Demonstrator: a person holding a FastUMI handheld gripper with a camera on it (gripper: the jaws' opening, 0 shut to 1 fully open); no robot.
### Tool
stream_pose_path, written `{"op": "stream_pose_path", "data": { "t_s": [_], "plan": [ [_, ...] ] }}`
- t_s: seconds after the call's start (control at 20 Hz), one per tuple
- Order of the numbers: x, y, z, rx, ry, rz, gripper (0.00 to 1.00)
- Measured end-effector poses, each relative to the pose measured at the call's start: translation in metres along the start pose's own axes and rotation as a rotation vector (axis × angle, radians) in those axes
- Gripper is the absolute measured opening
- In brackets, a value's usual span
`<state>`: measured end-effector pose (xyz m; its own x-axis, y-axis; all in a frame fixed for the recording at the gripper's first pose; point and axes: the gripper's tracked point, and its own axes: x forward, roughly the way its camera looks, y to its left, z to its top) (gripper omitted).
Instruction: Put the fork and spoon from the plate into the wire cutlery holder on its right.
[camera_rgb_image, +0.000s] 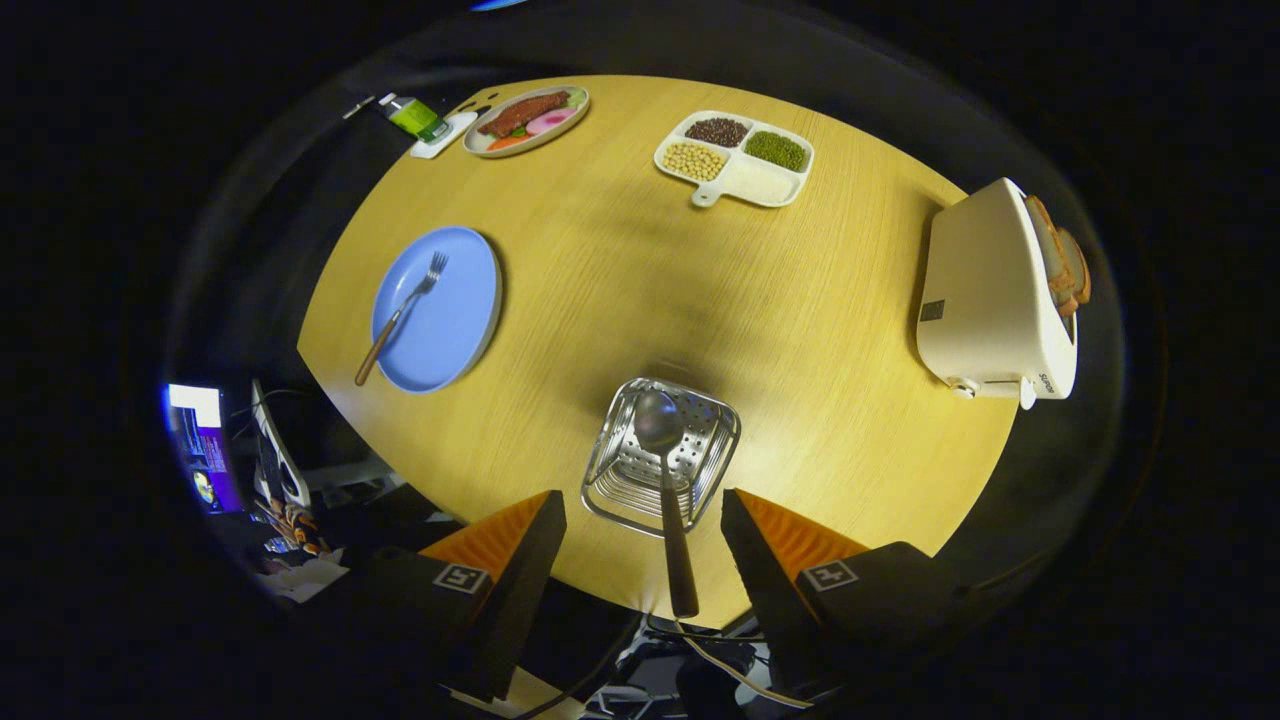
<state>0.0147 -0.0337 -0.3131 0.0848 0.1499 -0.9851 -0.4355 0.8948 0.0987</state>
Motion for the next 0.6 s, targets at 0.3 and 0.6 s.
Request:
{"op": "stream_pose_path", "data": {
  "t_s": [0.3, 0.6],
  "plan": [
    [-0.04, 0.053, 0.023, 0.125, -0.247, 0.114, 0.99],
    [-0.039, 0.101, 0.041, 0.167, -0.358, 0.137, 0.99]
  ]
}}
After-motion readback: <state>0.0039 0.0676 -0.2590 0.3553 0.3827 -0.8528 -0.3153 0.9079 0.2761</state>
